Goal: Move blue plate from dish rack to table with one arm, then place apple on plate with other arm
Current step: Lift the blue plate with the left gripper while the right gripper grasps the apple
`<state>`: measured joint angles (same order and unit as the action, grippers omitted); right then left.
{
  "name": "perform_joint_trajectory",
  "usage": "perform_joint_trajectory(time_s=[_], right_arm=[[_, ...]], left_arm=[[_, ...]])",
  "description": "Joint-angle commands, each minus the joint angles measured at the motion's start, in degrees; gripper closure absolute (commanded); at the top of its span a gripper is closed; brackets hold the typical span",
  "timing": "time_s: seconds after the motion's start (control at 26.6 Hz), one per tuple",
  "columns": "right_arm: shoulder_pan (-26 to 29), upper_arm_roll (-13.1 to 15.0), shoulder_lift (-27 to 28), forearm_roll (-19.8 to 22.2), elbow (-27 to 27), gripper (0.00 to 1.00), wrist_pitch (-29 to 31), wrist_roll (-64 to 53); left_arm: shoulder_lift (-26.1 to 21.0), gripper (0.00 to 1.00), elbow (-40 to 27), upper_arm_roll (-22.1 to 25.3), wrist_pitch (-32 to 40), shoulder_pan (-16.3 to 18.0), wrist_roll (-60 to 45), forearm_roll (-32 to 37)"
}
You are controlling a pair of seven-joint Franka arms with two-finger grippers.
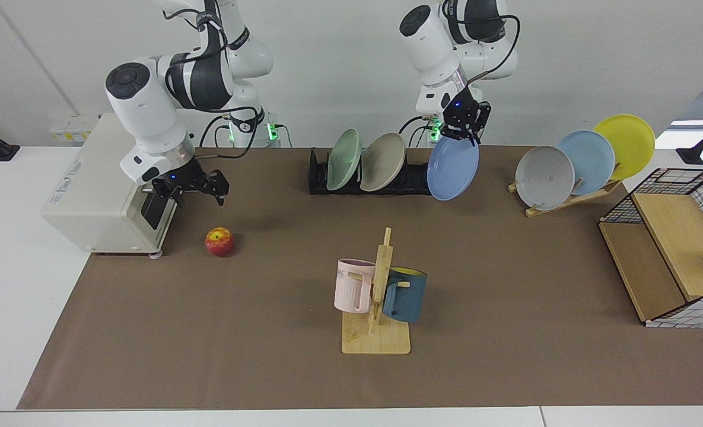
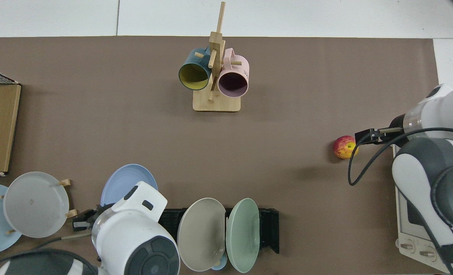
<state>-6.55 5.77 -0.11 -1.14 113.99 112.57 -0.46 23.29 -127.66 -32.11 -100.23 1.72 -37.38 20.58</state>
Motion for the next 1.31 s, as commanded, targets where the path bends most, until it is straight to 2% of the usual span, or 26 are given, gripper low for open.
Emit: perform_joint_trajectory(time_s=[0.0,0.08,0.23,0.41,0.64,0.79,0.9,1.24,1.28], right_arm=[[0.13,-0.24,2.12,0.0,2.82,0.0,3.97,0.72],[0.13,-0.32,3.09,0.0,2.82,0.0,4.93,0.81],[-0.04,-0.24,4.76,0.26,3.78,0.0,6.95,0.81],[-0.13,-0.32,5.47,0.7,6.06,0.0,10.91,0.63],[-0.13,-0.24,7.48,0.7,7.92,0.0,14.87,0.63],[-0.13,-0.24,9.51,0.7,8.0,0.0,15.75,0.72],[-0.13,-0.24,10.74,0.79,8.09,0.0,16.89,0.63],[-0.04,-0.24,13.02,0.79,8.18,0.0,18.04,1.07],[-0.04,-0.24,13.29,0.79,8.27,0.01,18.12,1.07]], left_arm=[[-13.7,1.0,11.11,2.56,-5.65,1.62,-5.78,-0.35],[-14.24,1.0,10.68,4.5,-11.19,1.53,-5.52,-6.22],[-14.33,1.0,7.43,5.39,-19.99,1.62,-4.29,-19.59],[-15.72,1.0,3.65,5.3,-26.76,1.1,-2.36,-30.5],[-23.72,1.0,2.15,3.81,-33.71,-1.28,-2.88,-31.57],[-24.78,1.0,-0.31,3.63,-38.53,-1.54,-2.88,-33.23],[-27.07,1.0,-1.8,3.72,-42.94,-3.82,-3.75,-33.5],[-27.6,1.0,-2.33,3.72,-43.47,-4.44,-2.53,-32.54],[-27.69,0.86,-2.25,3.72,-43.56,-4.36,-2.18,-32.45]])
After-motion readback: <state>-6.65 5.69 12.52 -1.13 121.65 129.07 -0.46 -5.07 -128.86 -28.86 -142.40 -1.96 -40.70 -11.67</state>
